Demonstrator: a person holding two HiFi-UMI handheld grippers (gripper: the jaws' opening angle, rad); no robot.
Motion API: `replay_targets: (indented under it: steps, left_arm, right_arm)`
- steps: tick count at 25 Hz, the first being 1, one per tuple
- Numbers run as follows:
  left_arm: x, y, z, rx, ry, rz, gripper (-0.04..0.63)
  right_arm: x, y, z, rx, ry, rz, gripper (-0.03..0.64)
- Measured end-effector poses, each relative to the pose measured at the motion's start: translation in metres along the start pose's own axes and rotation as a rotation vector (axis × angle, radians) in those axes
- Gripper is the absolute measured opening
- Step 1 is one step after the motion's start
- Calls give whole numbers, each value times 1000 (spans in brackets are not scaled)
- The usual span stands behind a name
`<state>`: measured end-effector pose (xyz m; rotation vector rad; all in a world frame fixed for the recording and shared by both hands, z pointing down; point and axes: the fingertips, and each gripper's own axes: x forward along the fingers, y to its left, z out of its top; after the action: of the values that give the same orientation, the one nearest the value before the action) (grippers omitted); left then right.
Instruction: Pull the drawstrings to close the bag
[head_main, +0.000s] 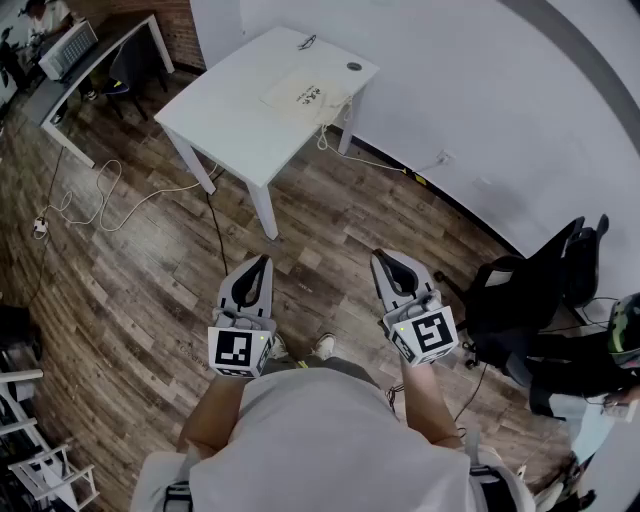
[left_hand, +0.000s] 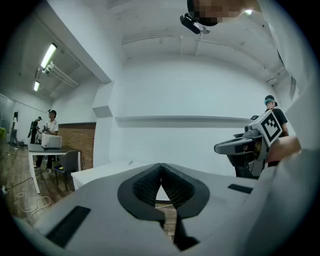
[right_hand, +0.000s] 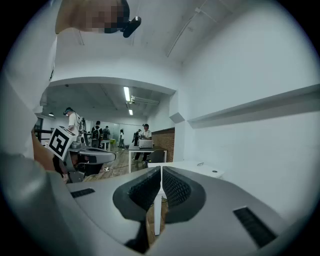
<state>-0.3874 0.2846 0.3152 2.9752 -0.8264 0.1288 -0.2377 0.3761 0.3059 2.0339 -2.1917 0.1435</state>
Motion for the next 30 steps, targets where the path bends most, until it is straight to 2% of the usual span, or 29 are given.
replay_targets:
  steps: [8, 19, 24, 30]
  left_arm:
    - [2, -24, 4, 3, -9, 8, 17]
    - [20, -51, 1, 19, 0, 51, 17]
    - [46, -52, -5, 28, -18, 42, 17]
    - [108, -50, -34, -6, 5, -4, 17]
  right_arm:
    - [-19, -12, -4, 19, -30, 24, 38]
    - [-46, -55, -21, 38, -46, -13, 40]
    - [-37, -72, -32, 34, -31, -22, 40]
    - [-15, -116, -49, 22, 5, -55, 40]
